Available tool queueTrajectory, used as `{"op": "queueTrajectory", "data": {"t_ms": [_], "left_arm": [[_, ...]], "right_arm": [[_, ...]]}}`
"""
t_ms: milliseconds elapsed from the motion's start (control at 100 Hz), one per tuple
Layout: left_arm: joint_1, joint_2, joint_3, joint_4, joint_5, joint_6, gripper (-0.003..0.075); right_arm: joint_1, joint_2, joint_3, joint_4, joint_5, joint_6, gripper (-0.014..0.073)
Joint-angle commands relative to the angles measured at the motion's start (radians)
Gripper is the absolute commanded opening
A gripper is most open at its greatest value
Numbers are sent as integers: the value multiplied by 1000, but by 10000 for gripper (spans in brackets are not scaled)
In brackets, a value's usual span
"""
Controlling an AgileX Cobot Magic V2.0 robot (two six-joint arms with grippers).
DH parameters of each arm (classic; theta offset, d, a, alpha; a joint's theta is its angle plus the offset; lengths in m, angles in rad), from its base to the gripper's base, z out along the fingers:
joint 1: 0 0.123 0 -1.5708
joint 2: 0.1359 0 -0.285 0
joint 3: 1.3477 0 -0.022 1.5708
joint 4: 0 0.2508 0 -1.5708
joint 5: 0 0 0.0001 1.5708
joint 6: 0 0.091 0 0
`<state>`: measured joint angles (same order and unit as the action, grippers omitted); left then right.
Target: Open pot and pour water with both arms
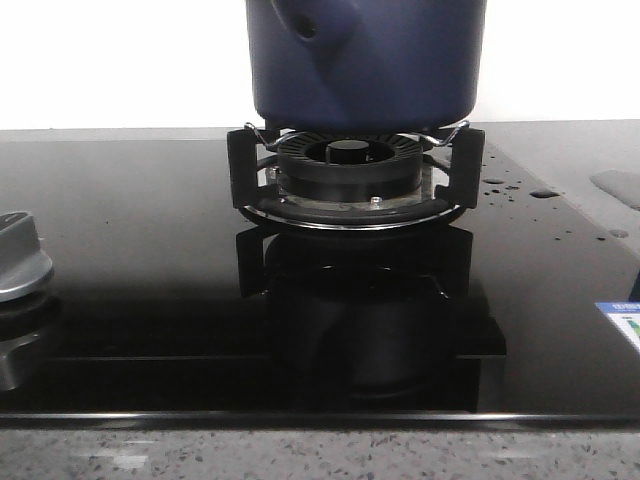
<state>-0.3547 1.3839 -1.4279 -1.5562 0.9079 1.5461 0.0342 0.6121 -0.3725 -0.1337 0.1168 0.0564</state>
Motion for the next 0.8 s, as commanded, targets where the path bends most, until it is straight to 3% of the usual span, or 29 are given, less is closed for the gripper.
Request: {"op": "queueTrajectory", "data": {"t_ms": [0,300,790], "left_arm": [[2,-38,-31,-89,0,-10,295],[2,-38,-31,-87,0,-10,295],[2,-38,-31,-87,0,-10,295]], "right_arm": [[-16,34,-26,3,-102,0,608],[-94,60,-26,17,-180,0,608],[-96,282,-26,91,-434,0,608]]}}
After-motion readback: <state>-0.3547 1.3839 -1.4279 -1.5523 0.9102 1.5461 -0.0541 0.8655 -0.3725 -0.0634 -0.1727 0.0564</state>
